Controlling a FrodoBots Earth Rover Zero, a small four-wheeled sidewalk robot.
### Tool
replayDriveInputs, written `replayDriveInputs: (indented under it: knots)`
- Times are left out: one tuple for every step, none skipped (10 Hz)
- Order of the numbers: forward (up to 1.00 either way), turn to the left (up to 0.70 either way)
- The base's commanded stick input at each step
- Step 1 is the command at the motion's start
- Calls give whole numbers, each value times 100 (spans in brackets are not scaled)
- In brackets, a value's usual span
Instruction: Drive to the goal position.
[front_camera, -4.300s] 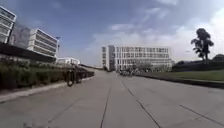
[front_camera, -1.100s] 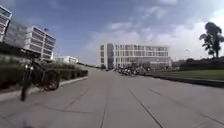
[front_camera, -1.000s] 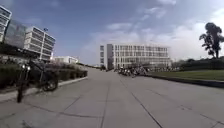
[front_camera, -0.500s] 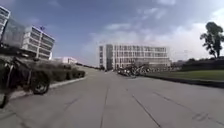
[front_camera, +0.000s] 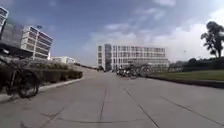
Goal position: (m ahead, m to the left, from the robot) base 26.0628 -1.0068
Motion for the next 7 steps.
replayDriveInputs:
  knots:
    - [85,25]
    - [85,26]
    - [85,26]
    - [85,26]
    - [85,23]
    - [85,16]
    - [85,2]
